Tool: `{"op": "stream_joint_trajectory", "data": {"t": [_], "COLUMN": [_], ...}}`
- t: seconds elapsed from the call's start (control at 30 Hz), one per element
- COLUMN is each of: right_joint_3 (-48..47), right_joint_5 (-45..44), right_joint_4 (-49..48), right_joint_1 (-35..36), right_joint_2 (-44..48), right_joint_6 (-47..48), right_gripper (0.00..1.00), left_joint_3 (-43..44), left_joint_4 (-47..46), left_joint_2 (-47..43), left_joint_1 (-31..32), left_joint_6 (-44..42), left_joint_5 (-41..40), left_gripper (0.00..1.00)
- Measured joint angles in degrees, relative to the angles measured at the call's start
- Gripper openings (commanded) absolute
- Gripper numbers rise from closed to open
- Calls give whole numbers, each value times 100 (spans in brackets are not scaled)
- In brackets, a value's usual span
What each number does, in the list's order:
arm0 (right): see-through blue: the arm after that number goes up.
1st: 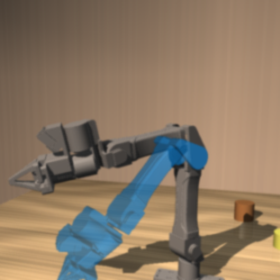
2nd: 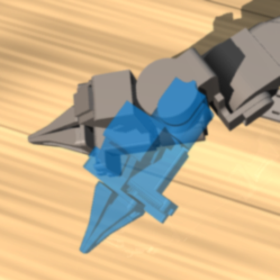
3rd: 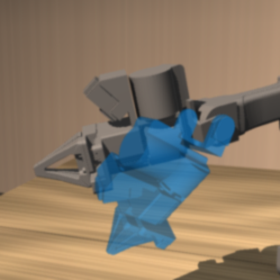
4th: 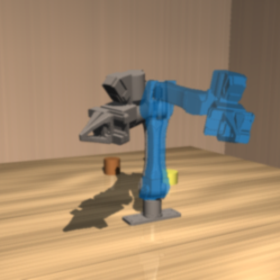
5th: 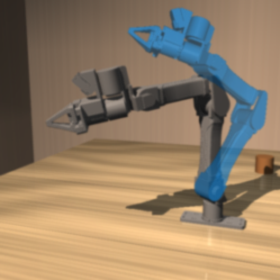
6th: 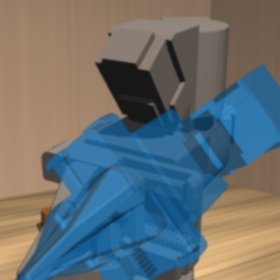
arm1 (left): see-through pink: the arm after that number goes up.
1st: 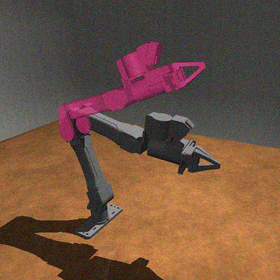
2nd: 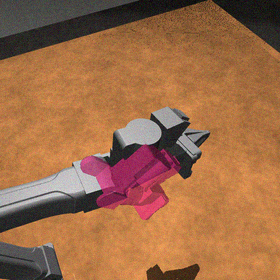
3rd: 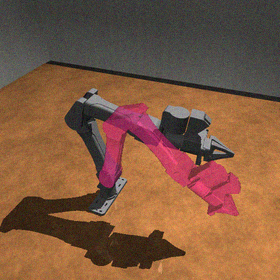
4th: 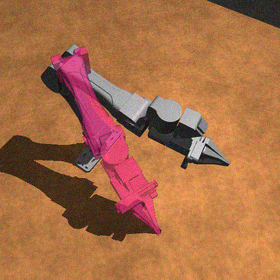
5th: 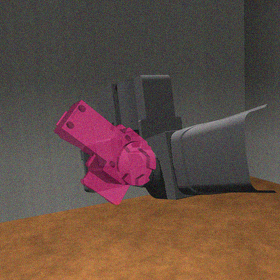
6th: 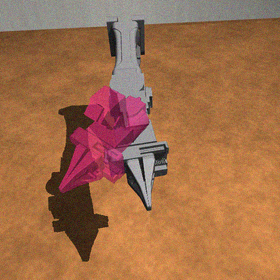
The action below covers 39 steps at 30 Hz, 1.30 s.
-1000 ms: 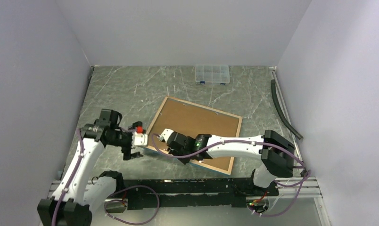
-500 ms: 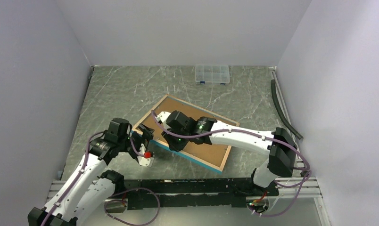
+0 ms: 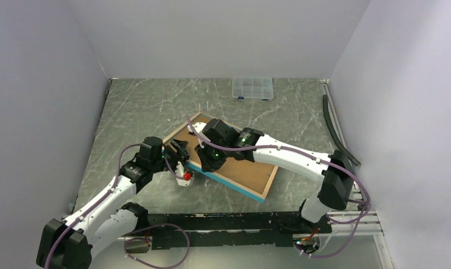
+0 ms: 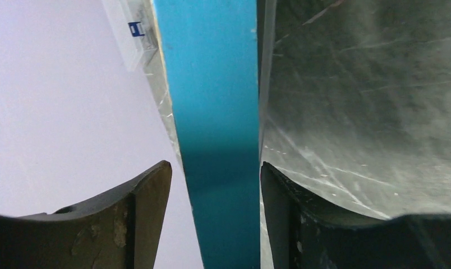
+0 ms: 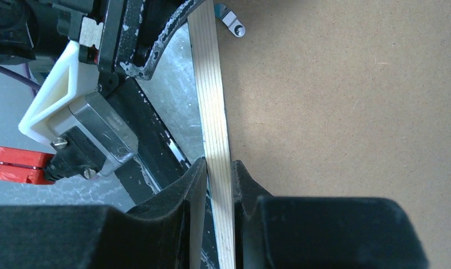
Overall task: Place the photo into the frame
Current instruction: Turn over the photo frame at the center of the board.
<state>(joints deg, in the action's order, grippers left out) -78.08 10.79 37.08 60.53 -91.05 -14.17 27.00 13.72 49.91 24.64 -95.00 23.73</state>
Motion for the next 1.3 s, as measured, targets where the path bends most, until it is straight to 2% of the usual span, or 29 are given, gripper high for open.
{"op": "stream_joint_trajectory", "data": {"t": [0.03, 0.07, 0.13, 0.17, 0.3, 0.4, 0.6, 0.77, 0.87, 0.97, 1.13, 1.23, 1.3], "right_joint_3": [-22, -48, -96, -127, -269, -299, -212, 168, 212, 214, 315, 599, 833], "right_joint_5": [26, 31, 28, 28, -42, -267, -774, -1086, -1128, -1196, -1679, -2262, -2658], "right_joint_4": [20, 46, 96, 133, 223, 345, 581, 767, 835, 835, 750, 501, 264], "right_joint_1": [-28, -55, -76, -79, -94, -111, -68, 297, 483, 603, 804, 852, 850], "right_joint_2": [0, 0, 0, 0, 111, 387, 1038, 1589, 1731, 1749, 1495, 1290, 1287], "right_joint_6": [-4, -15, -17, -26, 31, 225, 977, 1967, 2476, 2824, 3141, 3307, 3429], "right_gripper": [12, 23, 51, 59, 74, 81, 84, 84, 91, 92, 89, 84, 77], "left_joint_3": [2, 2, 11, 42, 472, 968, 1587, 2079, 2415, 2592, 2693, 2736, 2736], "left_joint_4": [-138, -238, -361, -354, 173, 577, 1261, 1996, 2282, 2435, 2632, 2706, 2796], "left_joint_2": [52, 83, 96, 96, 227, 328, 363, 586, 752, 809, 820, 831, 831], "left_joint_1": [31, 57, 109, 122, 144, 144, 181, 179, 181, 181, 181, 181, 160], "left_joint_6": [26, 48, 164, 229, 682, 988, 1202, 1294, 1405, 1552, 1725, 1762, 1762], "left_joint_5": [-57, -98, -173, -188, -240, -236, -199, -190, -153, -153, -153, -157, -197], "left_gripper": [66, 65, 56, 51, 33, 25, 21, 19, 19, 18, 18, 19, 21]}}
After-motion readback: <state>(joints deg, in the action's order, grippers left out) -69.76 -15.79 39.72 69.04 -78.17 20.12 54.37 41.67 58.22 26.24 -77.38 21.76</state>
